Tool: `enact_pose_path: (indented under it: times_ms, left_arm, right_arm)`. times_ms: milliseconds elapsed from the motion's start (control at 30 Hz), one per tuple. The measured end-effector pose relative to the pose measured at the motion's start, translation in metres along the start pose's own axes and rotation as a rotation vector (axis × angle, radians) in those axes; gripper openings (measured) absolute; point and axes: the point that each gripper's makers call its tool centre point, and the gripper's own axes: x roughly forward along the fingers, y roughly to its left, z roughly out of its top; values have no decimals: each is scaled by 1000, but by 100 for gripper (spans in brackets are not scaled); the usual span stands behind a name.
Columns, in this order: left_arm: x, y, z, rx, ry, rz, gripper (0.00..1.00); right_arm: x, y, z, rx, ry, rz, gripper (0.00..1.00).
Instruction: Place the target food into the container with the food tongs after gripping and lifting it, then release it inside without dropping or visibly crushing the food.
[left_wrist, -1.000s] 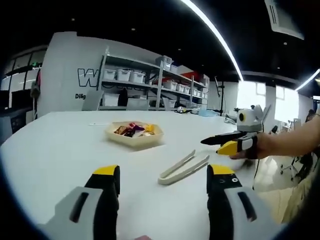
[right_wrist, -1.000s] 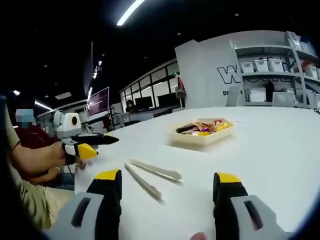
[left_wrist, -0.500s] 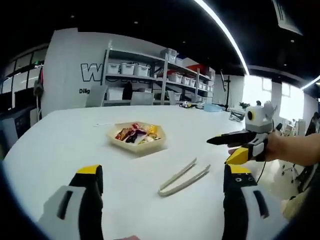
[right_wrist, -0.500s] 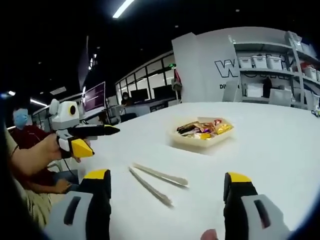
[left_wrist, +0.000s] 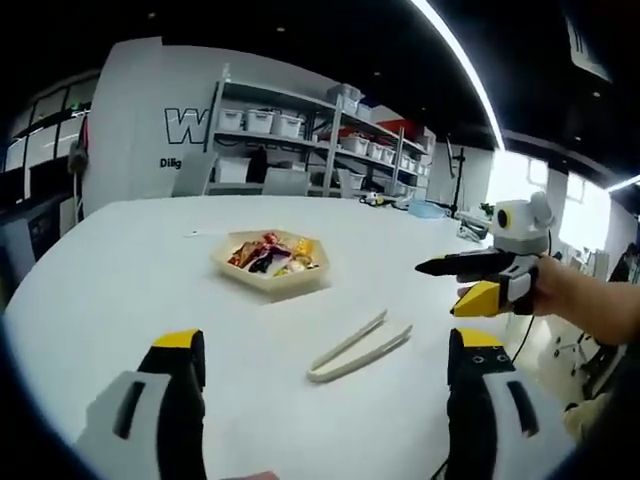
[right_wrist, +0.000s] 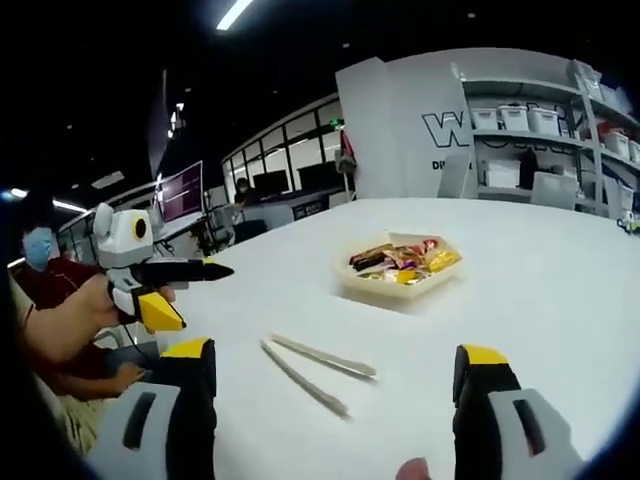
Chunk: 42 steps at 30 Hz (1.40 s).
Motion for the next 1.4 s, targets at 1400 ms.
enact_pose_path:
  times_ms: [1400]
  left_arm:
    - [9, -5, 11, 0, 28, -1, 99]
  right_arm:
    - [2, 1, 6, 17, 43, -10, 99]
